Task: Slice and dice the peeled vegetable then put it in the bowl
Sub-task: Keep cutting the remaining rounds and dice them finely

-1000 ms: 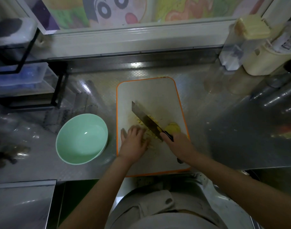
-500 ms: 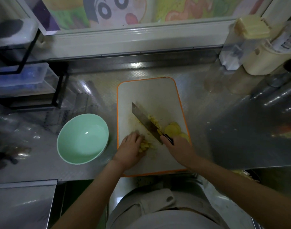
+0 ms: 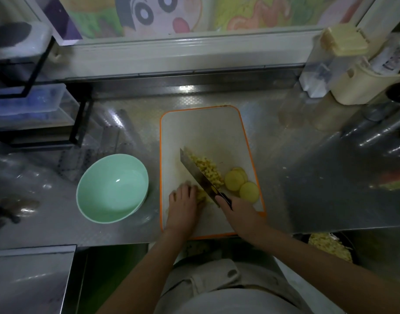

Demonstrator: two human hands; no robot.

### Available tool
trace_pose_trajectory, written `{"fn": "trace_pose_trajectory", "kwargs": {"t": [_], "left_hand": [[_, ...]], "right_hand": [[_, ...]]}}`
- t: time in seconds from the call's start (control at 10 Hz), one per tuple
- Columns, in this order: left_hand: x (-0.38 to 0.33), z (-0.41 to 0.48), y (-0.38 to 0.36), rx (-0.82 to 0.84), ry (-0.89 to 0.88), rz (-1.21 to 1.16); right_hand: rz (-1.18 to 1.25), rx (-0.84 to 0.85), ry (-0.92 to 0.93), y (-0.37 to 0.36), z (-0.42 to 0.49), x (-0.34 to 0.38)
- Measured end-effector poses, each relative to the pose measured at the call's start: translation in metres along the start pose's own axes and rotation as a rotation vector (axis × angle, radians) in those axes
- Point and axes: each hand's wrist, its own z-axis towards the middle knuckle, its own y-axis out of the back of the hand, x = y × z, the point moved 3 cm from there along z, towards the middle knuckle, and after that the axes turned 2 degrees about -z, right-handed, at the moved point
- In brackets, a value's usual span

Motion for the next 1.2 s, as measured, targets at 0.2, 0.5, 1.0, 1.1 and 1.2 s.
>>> {"fn": "trace_pose_trajectory", "kwargs": {"t": [0.2,0.5,1.0,1.1,1.2], "left_hand": [[0.007,-0.007,-0.001,-0.139,-0.067,-0.149],[0.004,-0.006,-0.007,-0.147,-0.106,-0.103],[0.002,-0.005,-0.006,-0.178,-0.122,-0.117],[0.003,-0.005,-0.012,-0.184,-0.075,-0.119],[0.001,-0.004,-0.013,-0.205,-0.047,-0.103]], "right_hand": [[-0.079,0.122,-0.043,0.001,-0.005,0.010],[-0.061,0.068,-0.069,-0.012,0.005,0.000],[-0.076,-0.055,-0.039,-0.011,0.016,0.010],[-0.022,0.086,-0.082,-0.013,0.021,0.000],[0.009,0.047,-0.039,-0.002,0.023,0.003]]}}
